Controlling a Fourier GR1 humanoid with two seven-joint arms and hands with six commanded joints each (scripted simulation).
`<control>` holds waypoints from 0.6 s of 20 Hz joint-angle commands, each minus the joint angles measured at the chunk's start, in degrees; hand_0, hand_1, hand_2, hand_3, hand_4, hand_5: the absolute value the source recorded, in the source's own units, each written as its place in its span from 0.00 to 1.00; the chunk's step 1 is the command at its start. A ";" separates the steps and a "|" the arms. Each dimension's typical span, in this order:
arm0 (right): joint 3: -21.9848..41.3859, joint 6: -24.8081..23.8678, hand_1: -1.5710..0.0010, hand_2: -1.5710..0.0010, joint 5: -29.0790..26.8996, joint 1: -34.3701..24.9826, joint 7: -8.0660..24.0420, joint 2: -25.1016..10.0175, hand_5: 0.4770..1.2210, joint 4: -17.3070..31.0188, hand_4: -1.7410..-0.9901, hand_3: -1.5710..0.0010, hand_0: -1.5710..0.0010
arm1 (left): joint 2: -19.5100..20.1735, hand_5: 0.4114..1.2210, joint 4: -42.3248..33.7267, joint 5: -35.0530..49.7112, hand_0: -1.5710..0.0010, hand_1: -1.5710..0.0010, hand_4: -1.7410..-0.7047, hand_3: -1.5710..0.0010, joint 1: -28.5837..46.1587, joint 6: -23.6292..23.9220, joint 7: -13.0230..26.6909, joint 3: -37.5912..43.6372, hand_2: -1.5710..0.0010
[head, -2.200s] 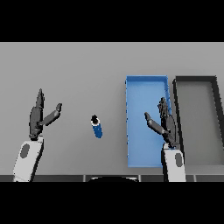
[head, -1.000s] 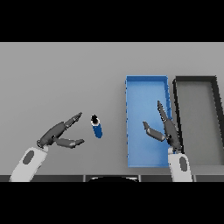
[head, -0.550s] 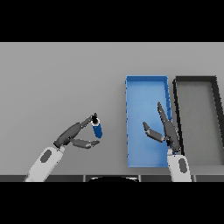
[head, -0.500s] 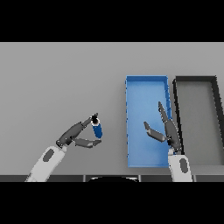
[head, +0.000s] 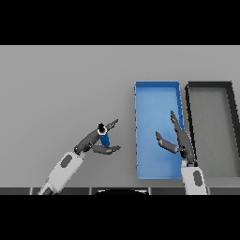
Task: Pick up the blue pipe and place it into the blue bin.
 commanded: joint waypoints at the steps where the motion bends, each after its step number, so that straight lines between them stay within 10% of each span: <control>1: 0.00 0.07 1.00 1.00 -0.28 0.00 -0.21 0.19 0.25 -0.11 0.56 1.00 1.00 | -0.12 0.19 0.18 0.76 1.00 1.00 0.48 0.96 -0.01 -0.43 -0.88 0.43 0.95; 3: -0.67 0.21 1.00 1.00 -0.90 -0.45 -0.37 -0.34 0.25 -0.38 0.56 1.00 1.00 | -1.45 0.39 0.86 2.18 0.94 0.84 0.42 0.70 -0.36 -1.05 -0.21 0.69 0.75; 6: 0.09 -0.29 1.00 1.00 0.25 0.13 -0.43 0.07 0.25 -0.51 0.57 1.00 1.00 | -2.55 0.69 0.74 3.81 0.50 0.44 0.22 0.38 0.57 -1.89 -2.54 1.24 0.38; 12: -0.16 -0.29 1.00 1.00 0.71 -0.77 0.23 -0.69 0.25 -0.07 0.60 1.00 1.00 | -3.03 0.92 -0.93 2.33 0.13 0.11 0.07 0.12 1.01 0.20 -2.97 -0.69 0.10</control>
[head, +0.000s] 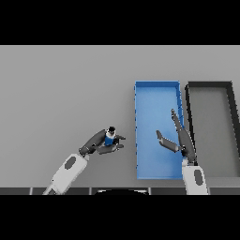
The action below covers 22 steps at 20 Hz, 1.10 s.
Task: Pick up the blue pipe and place it into the blue bin.
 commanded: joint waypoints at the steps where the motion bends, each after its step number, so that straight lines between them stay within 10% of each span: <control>1: 0.45 -0.12 1.00 1.00 0.62 0.30 -0.41 0.07 0.25 -0.14 0.61 1.00 1.00 | -0.01 0.93 -0.80 -0.28 0.11 0.09 0.06 0.11 0.37 0.33 -0.23 -0.29 0.08; 22: 0.04 1.42 1.00 1.00 0.48 -2.75 -2.56 -0.50 0.28 5.02 0.65 1.00 1.00 | -1.47 1.00 -13.38 2.49 0.00 0.00 0.01 0.08 -4.50 0.03 8.62 -2.03 0.00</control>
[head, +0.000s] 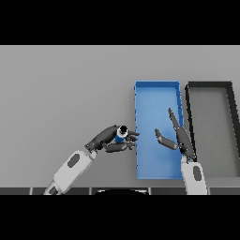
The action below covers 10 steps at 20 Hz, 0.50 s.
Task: Pick up the blue pipe and place it into the blue bin.
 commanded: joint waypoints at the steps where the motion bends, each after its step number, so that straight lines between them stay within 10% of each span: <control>1: 0.20 -0.06 1.00 1.00 -0.08 0.30 -0.08 0.36 0.28 -0.36 0.66 1.00 1.00 | 0.00 1.00 -0.26 -0.60 0.00 0.00 0.01 0.08 0.16 0.44 -0.37 -0.22 0.00; 6: -0.93 8.82 1.00 1.00 -10.74 -0.69 -2.57 -0.82 0.19 -3.37 0.68 1.00 1.00 | 0.73 1.00 -0.02 0.49 0.00 0.00 0.01 0.08 -0.26 -0.44 -0.17 0.67 0.00; 10: -1.19 17.52 1.00 1.00 -24.26 -4.02 6.02 -5.06 0.07 -10.11 0.60 1.00 1.00 | 0.20 1.00 0.53 0.26 0.00 0.00 0.01 0.08 -0.54 -0.54 -0.22 0.39 0.00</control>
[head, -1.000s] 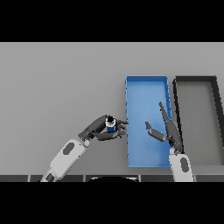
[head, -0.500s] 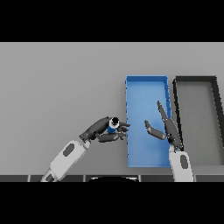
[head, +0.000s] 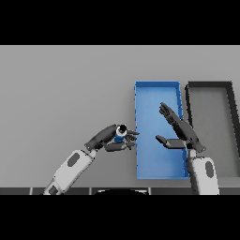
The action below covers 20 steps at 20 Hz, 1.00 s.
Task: Pick up the blue pipe and place it into the blue bin.
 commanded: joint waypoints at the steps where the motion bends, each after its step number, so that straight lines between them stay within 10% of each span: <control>1: 0.72 2.12 1.00 1.00 -2.93 -1.70 2.46 -1.17 0.05 -1.38 0.57 1.00 1.00 | -0.11 1.00 0.24 -0.36 0.00 0.00 0.01 0.08 -0.26 -0.03 -0.20 -0.11 0.00; 8: 6.97 8.64 1.00 1.00 -10.85 -12.12 12.29 -5.05 0.02 -7.35 0.54 1.00 1.00 | 0.05 1.00 -0.61 -1.57 0.00 0.00 0.01 0.08 -0.69 0.69 0.71 -0.44 0.00; 20: 15.48 11.36 1.00 1.00 -6.22 -26.32 18.37 2.53 0.04 -1.11 0.70 1.00 1.00 | -0.19 1.00 0.51 -1.40 0.00 0.00 0.22 0.02 -0.95 -2.05 -1.71 0.12 0.00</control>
